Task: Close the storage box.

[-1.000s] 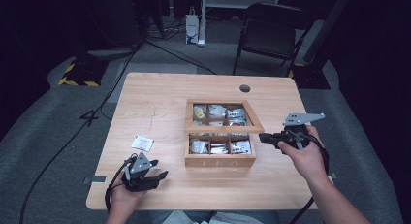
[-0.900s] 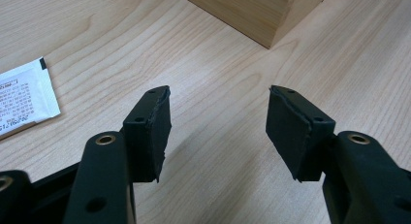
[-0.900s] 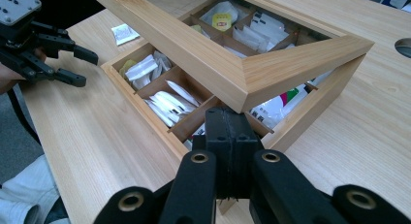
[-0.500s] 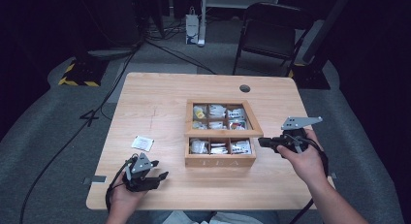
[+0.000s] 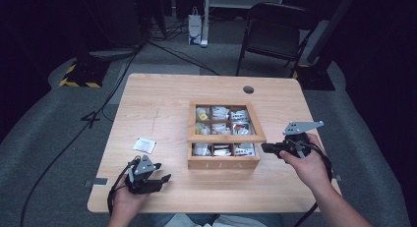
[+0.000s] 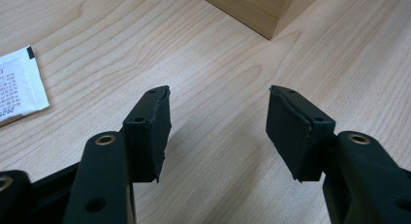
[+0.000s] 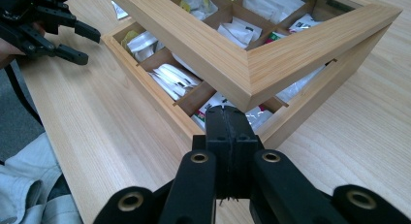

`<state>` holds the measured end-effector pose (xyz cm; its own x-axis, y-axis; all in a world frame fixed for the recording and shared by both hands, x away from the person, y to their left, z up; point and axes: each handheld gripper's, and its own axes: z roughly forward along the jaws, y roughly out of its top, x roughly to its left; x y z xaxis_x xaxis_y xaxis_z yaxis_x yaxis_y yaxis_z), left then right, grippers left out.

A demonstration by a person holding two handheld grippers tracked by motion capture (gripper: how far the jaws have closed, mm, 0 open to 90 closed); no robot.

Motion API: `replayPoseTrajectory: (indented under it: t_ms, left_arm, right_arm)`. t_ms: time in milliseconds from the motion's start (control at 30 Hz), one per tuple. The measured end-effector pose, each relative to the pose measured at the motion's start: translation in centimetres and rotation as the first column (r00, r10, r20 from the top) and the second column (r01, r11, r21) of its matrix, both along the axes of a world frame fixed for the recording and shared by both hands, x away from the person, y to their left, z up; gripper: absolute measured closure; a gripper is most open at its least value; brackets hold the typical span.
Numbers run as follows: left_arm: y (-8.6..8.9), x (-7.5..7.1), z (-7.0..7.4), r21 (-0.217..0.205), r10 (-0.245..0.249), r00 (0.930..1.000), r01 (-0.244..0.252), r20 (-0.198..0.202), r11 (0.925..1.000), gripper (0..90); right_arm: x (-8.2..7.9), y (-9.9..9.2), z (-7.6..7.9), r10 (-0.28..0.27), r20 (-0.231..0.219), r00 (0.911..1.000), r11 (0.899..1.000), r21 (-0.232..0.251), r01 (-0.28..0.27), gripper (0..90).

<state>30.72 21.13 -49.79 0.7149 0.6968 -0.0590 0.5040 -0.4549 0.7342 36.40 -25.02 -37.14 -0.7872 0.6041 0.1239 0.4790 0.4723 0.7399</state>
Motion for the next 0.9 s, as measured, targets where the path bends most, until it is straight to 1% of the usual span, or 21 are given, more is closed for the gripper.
replayPoseTrajectory:
  t_ms: [67, 133, 167, 200, 233, 267, 333, 367, 467, 600, 700, 767, 900]
  left_arm:
    - [-0.1, 0.0, 0.1, -0.003, -0.001, 1.0, 0.001, 0.006, 1.0, 42.3]
    - [-0.1, 0.0, 0.1, -0.001, -0.003, 1.0, 0.003, 0.007, 1.0, 42.3]
    - [-0.1, 0.0, 0.0, -0.001, -0.002, 1.0, 0.002, 0.005, 1.0, 42.3]
    - [-0.1, 0.0, 0.0, 0.001, -0.003, 1.0, 0.003, 0.004, 1.0, 42.4]
    - [-0.1, 0.0, 0.0, 0.001, -0.003, 1.0, 0.003, 0.003, 1.0, 42.3]
    - [-0.1, 0.0, 0.0, -0.001, -0.002, 1.0, 0.002, 0.005, 1.0, 42.3]
    - [-0.1, -0.1, 0.2, -0.002, -0.005, 0.9999, 0.005, 0.009, 1.0, 42.3]
    - [0.0, -0.1, 0.2, 0.003, -0.006, 0.9999, 0.006, 0.013, 1.0, 42.3]
    - [0.0, -0.1, 0.1, -0.003, -0.003, 1.0, 0.003, 0.006, 1.0, 42.3]
    - [0.1, -0.1, 0.1, -0.005, -0.001, 0.9999, 0.002, 0.012, 1.0, 42.3]
    - [0.0, 0.0, 0.0, 0.0, -0.002, 1.0, 0.002, 0.003, 1.0, 42.1]
    - [0.0, 0.0, -0.1, 0.002, -0.002, 1.0, 0.002, 0.001, 1.0, 42.1]
    - [0.1, 0.1, -0.1, 0.002, 0.005, 1.0, -0.005, -0.001, 1.0, 42.1]
  right_arm:
    - [0.0, 0.0, -0.1, 0.002, -0.001, 1.0, 1.0, -0.004, -0.002, 90.0]
    - [-0.1, 0.0, -0.2, 0.019, -0.02, 0.9996, 1.0, 0.019, -0.018, 89.6]
    - [-0.2, 0.1, -0.2, 0.018, -0.011, 0.9998, 0.999, 0.041, -0.017, 89.3]
    - [-0.3, 0.2, 0.1, 0.009, 0.011, 0.9999, 1.0, 0.025, -0.01, 89.4]
    - [-0.4, 0.3, 0.2, 0.007, 0.032, 0.9995, 1.0, -0.001, -0.007, 89.7]
    - [-0.4, 0.5, 0.3, 0.006, 0.036, 0.9993, 1.0, -0.008, -0.006, 89.8]
    - [-0.3, 0.6, 0.2, 0.015, 0.024, 0.9996, 1.0, 0.002, -0.015, 90.0]
    - [-0.3, 0.7, 0.1, 0.014, 0.023, 0.9996, 1.0, -0.004, -0.014, 90.0]
    - [-0.3, 0.7, -0.1, 0.017, 0.019, 0.9997, 1.0, -0.007, -0.017, 90.0]
    - [0.0, 0.3, -0.7, -0.001, 0.018, 0.9998, 1.0, -0.013, 0.001, 90.0]
    - [0.3, -0.3, -1.2, -0.015, 0.011, 0.9998, 1.0, 0.006, 0.015, 90.0]
    - [0.5, -0.7, -1.5, -0.022, 0.023, 0.9995, 1.0, 0.013, 0.022, 90.0]
    - [0.7, -1.9, -2.3, -0.034, 0.061, 0.9976, 0.998, 0.047, 0.031, 88.7]
